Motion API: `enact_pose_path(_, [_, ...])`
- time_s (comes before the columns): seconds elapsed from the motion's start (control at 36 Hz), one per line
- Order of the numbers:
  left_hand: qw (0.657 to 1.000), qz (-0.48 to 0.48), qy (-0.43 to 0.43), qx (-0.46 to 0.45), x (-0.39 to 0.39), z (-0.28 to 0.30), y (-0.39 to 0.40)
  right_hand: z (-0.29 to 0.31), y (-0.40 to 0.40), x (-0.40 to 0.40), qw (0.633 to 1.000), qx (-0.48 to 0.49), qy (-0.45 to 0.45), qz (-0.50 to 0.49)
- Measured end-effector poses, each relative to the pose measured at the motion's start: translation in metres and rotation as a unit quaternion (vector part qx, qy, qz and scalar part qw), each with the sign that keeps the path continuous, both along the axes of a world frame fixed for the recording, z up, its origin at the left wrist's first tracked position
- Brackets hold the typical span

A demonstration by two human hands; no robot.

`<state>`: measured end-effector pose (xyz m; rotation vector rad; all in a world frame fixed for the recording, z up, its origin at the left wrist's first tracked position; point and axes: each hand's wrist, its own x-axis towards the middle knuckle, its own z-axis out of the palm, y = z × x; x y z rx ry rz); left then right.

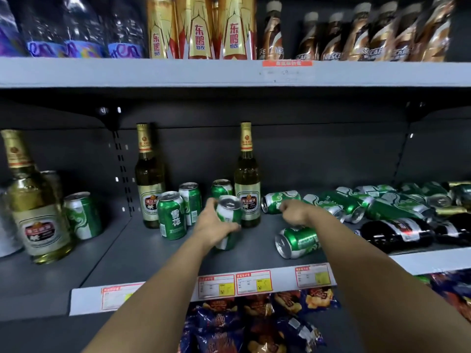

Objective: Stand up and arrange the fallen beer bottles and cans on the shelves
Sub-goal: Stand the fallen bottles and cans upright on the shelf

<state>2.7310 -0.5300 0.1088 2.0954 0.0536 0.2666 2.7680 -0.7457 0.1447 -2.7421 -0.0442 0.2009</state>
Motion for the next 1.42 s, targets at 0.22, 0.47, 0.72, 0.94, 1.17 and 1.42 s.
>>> enact_pose_path(0.22, [0.985,0.170,-0.009,-0.005,0.009,-0.002,0.010,0.022,-0.013,-0.004,0.954,-0.180,0.220,0.092])
enact_pose_path(0.47, [0.978,0.206,0.022,0.010,0.015,-0.005,0.006,-0.004,-0.007,-0.005,0.979,-0.186,0.037,0.077])
enact_pose_path(0.72, [0.975,0.218,0.004,0.050,0.017,-0.005,0.006,-0.015,0.041,0.005,0.922,0.384,-0.038,0.030])
enact_pose_path(0.94, [0.964,0.240,-0.023,0.113,0.010,-0.007,0.002,-0.048,0.079,0.024,0.919,0.390,-0.056,-0.014])
enact_pose_path(1.17, [0.932,0.276,-0.175,0.158,-0.006,-0.011,-0.006,-0.050,0.085,0.024,0.949,0.313,-0.031,-0.010])
enact_pose_path(1.42, [0.938,0.165,-0.252,0.172,-0.008,-0.017,-0.040,-0.015,0.022,-0.008,0.976,0.169,-0.107,-0.084])
